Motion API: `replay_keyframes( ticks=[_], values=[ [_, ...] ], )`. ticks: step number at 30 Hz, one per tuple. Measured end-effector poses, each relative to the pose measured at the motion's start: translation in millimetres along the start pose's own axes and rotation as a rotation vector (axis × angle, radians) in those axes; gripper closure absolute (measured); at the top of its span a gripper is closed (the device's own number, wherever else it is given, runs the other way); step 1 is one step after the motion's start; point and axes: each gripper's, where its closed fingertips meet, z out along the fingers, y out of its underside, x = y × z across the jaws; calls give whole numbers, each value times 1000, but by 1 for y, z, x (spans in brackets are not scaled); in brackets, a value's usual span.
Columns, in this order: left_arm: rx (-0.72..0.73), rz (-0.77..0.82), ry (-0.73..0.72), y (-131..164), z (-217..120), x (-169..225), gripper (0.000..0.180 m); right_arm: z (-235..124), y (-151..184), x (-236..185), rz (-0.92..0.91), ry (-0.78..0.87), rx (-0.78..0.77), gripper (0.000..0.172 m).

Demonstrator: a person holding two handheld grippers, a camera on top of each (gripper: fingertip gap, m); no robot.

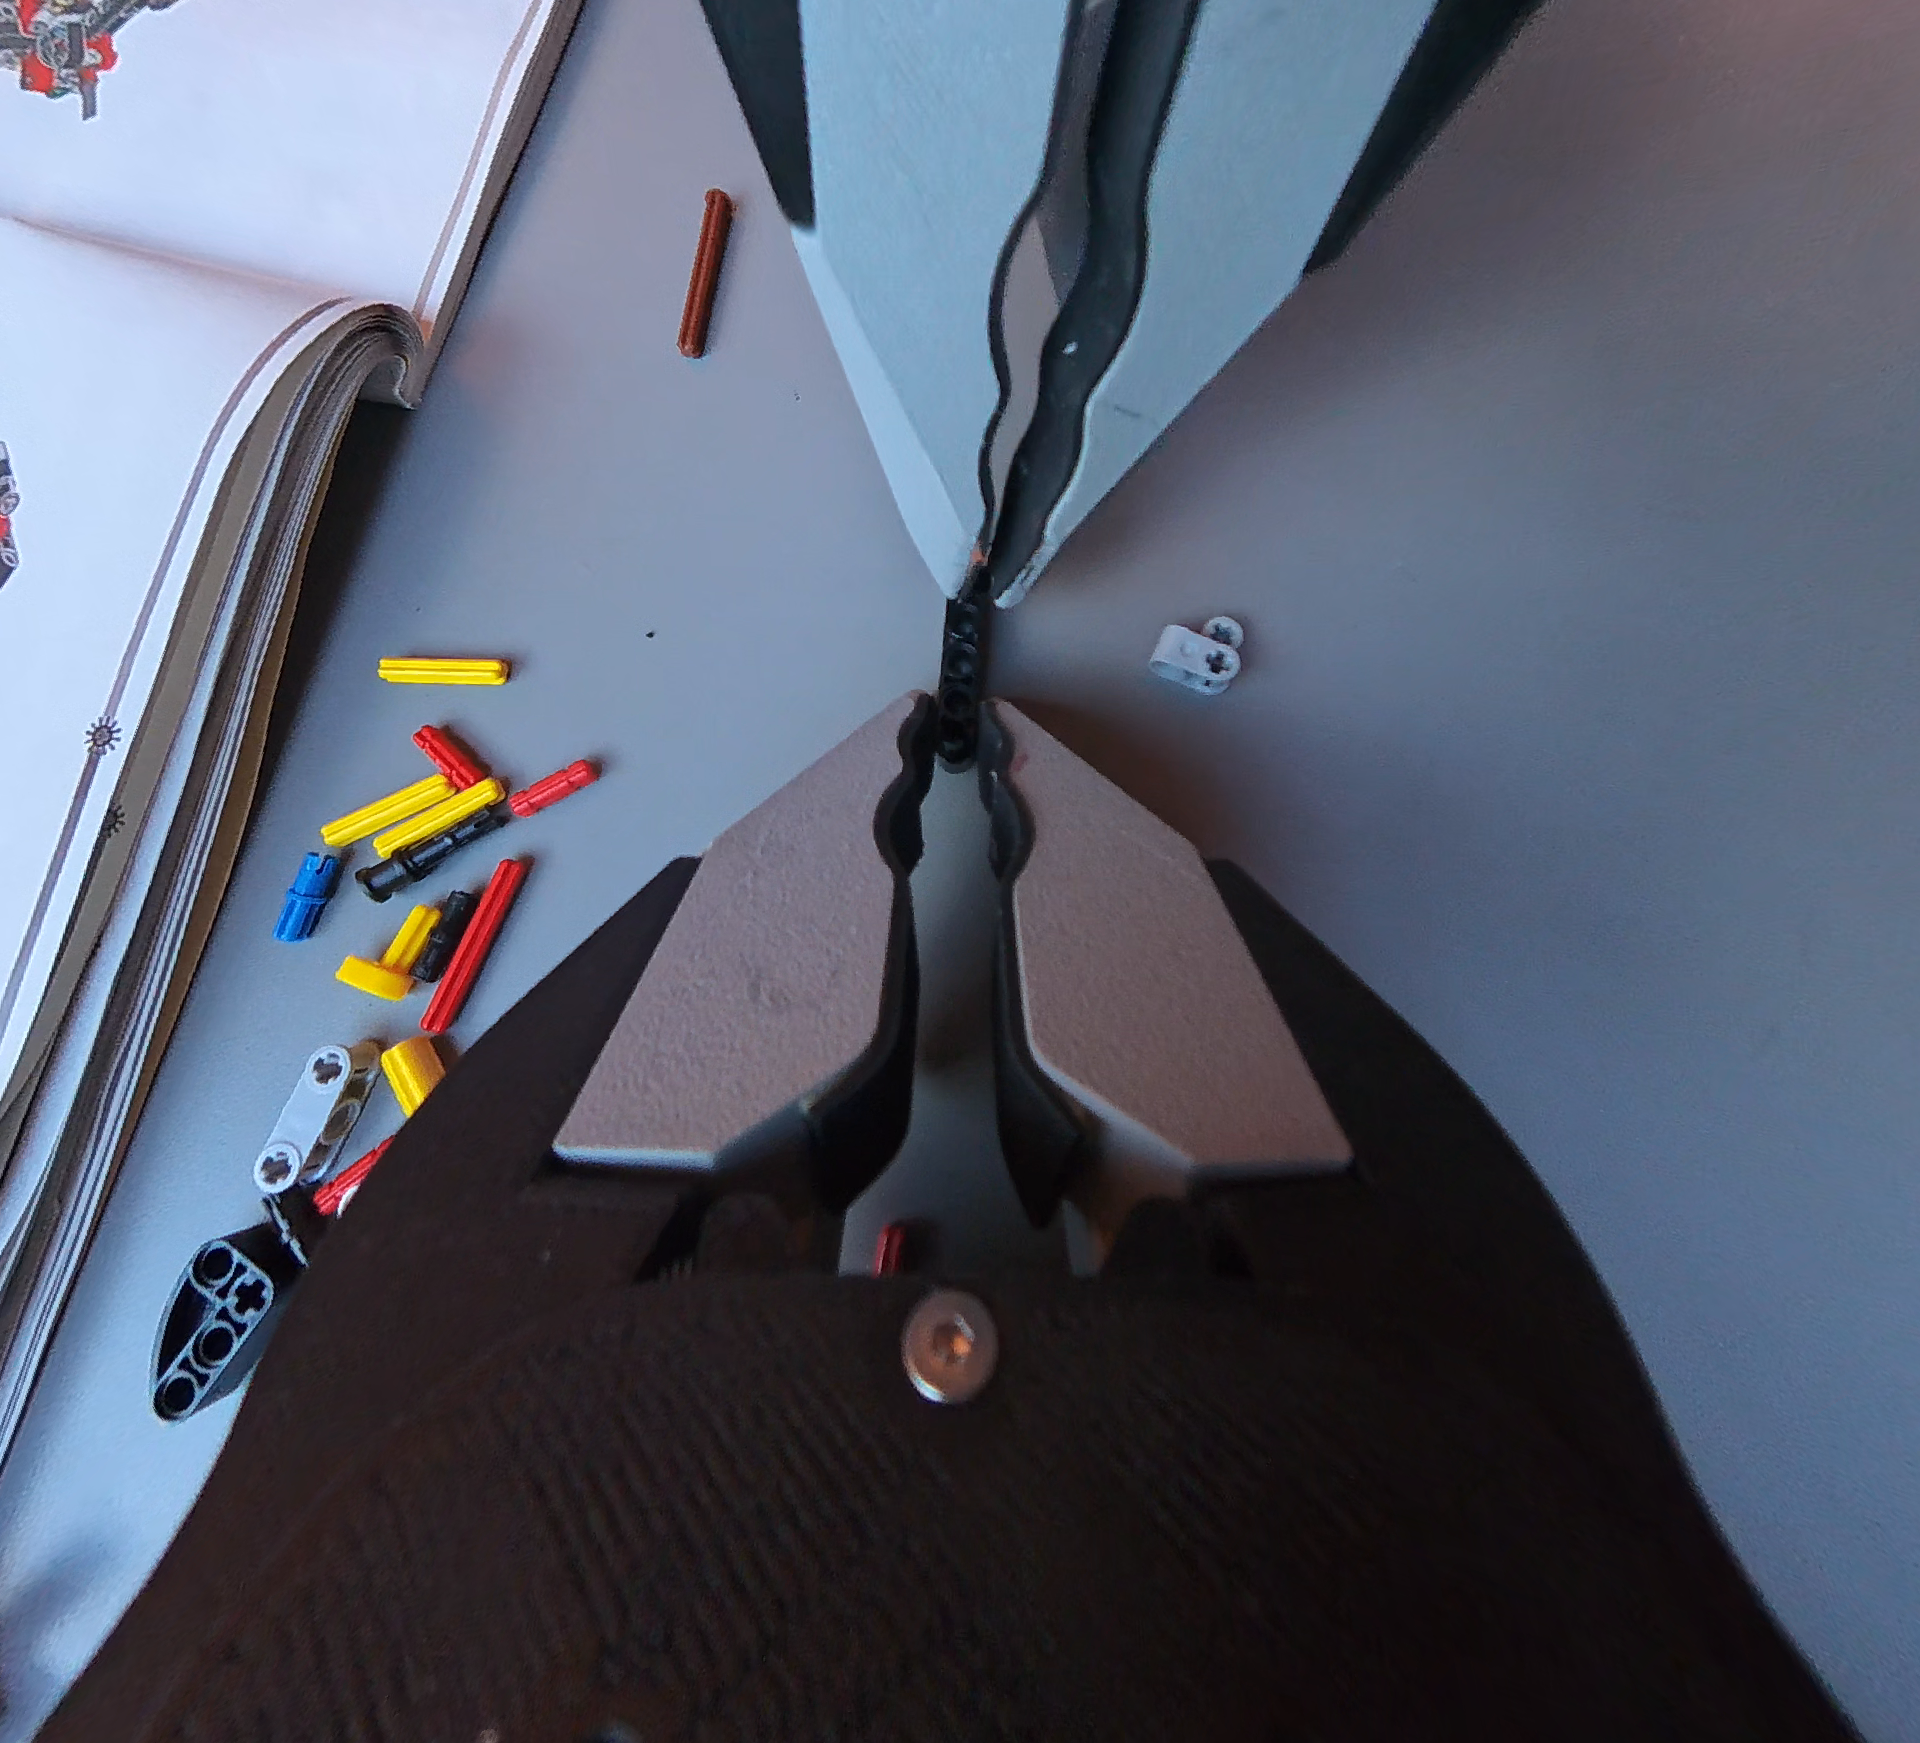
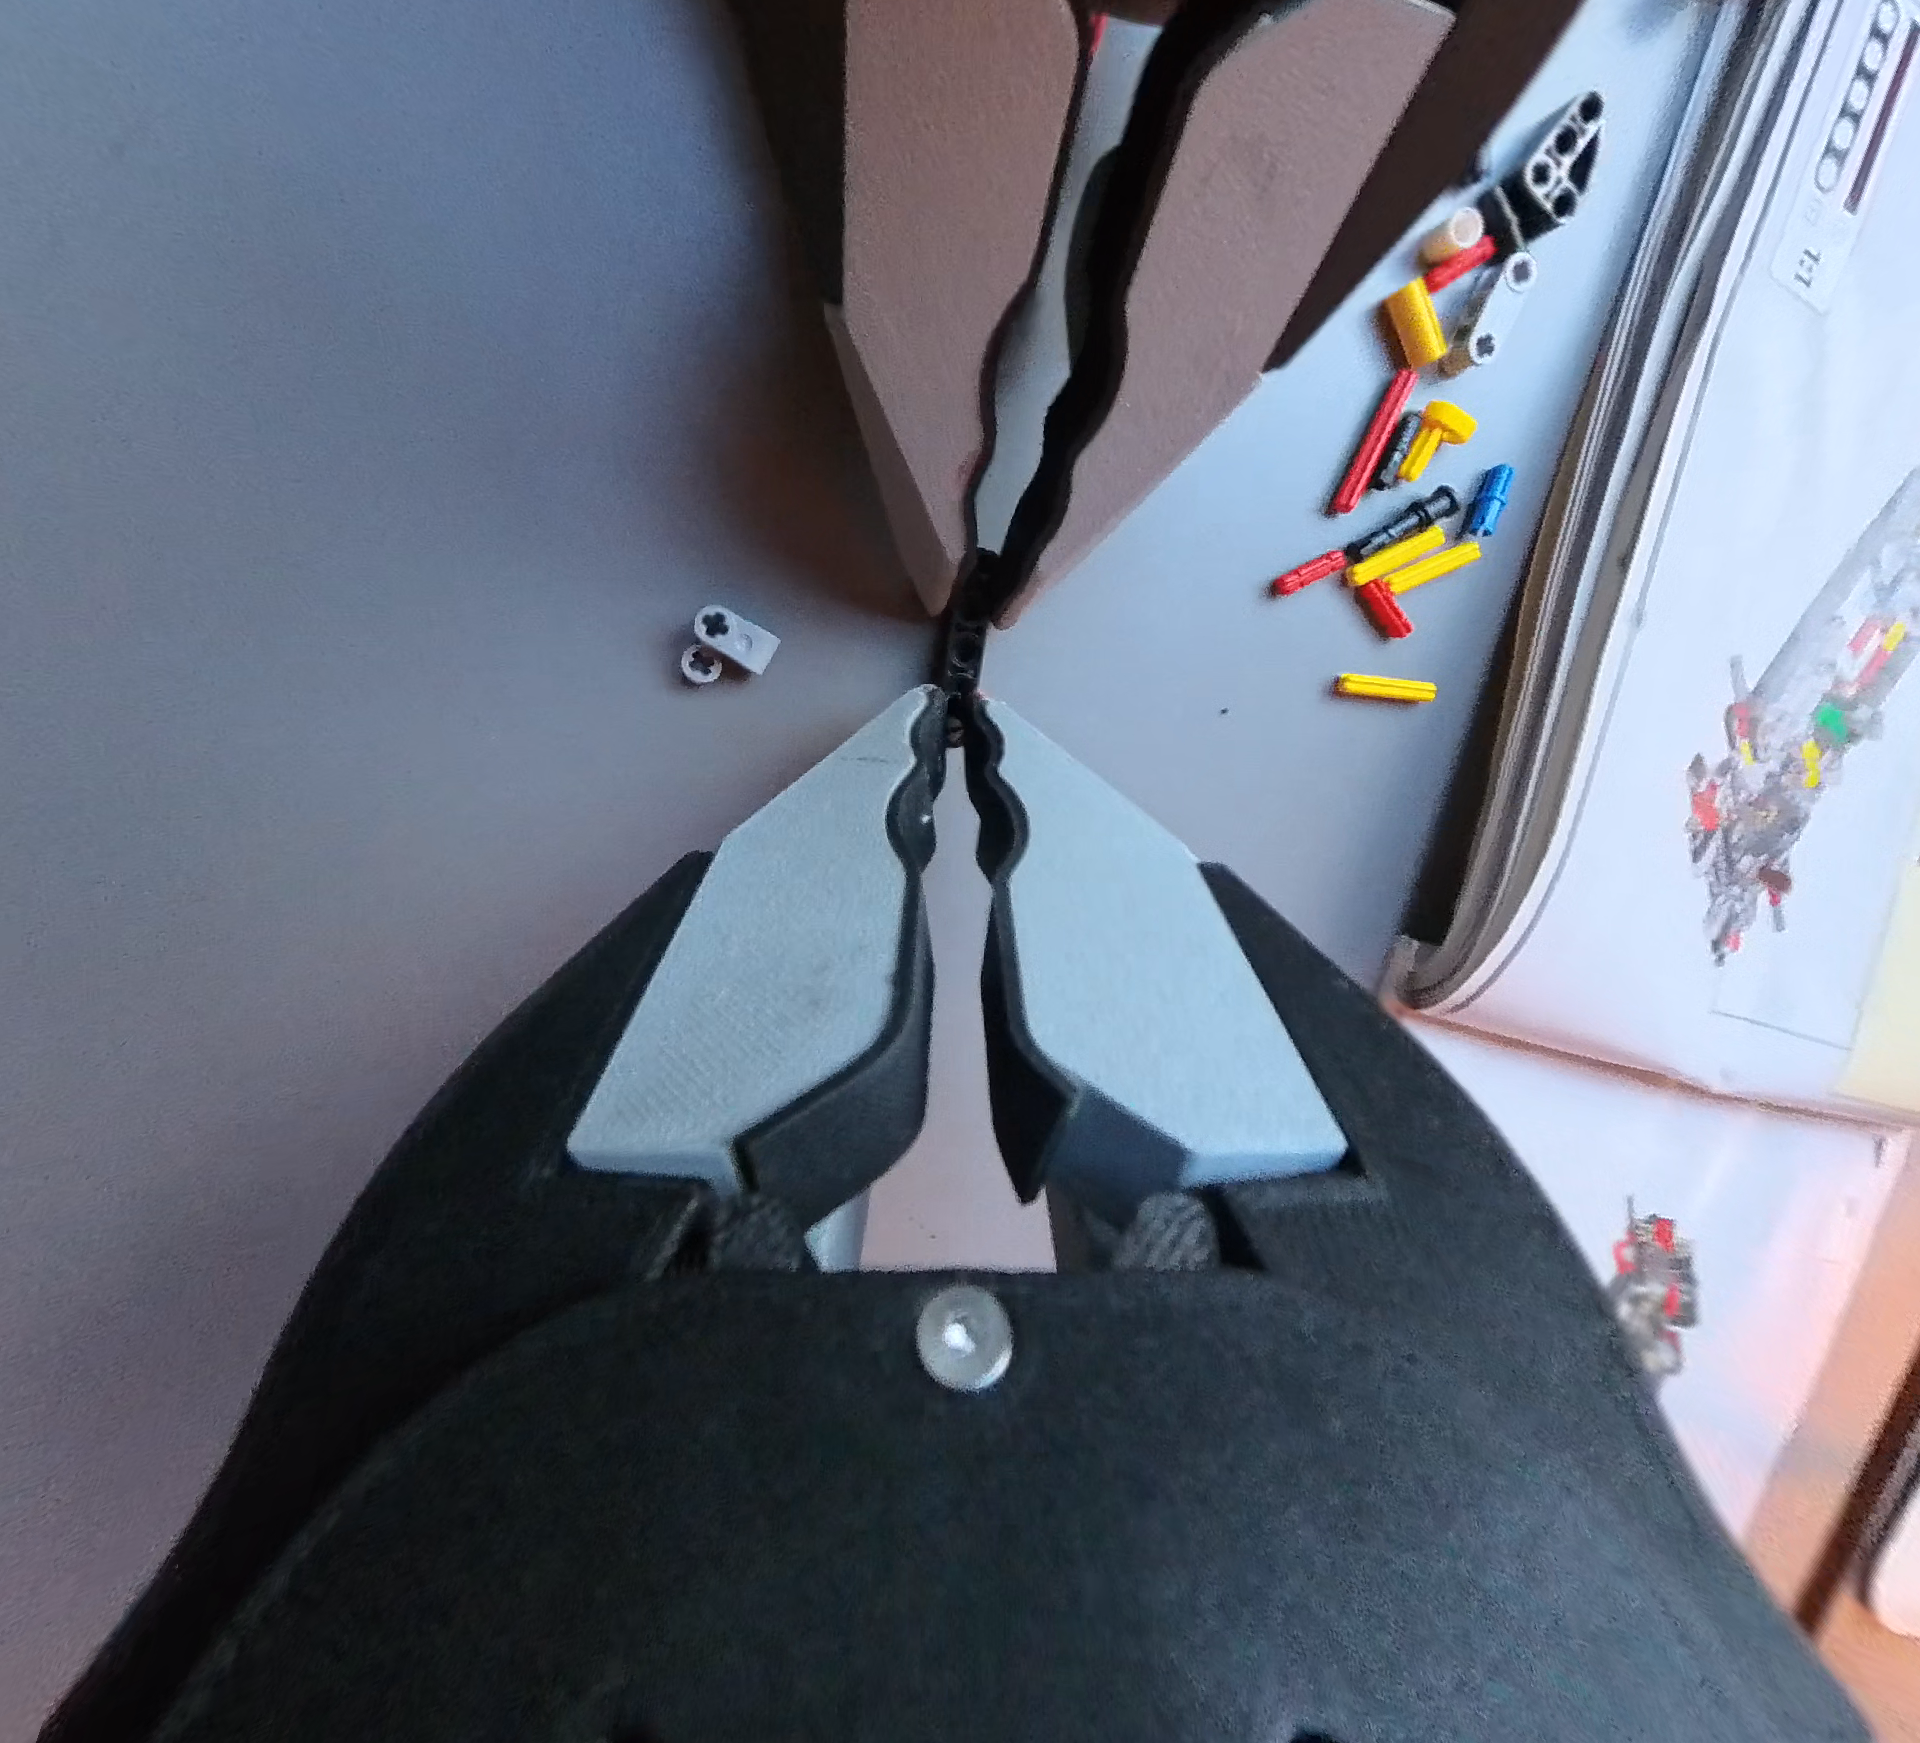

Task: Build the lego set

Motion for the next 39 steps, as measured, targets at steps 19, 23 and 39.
replay_keyframes(
  ticks=[19, 23, 39],
  values=[
    [0, -2, -6, 0, 0, -1, 174, -3, 4, 3, 447, -27, 319, 171],
    [0, -2, -6, 0, 0, -1, 174, -3, 5, 3, 521, -23, 333, 170],
    [3, -29, -4, 0, -1, -3, 175, -10, -4, 9, 466, -46, 347, 169]
  ],
)
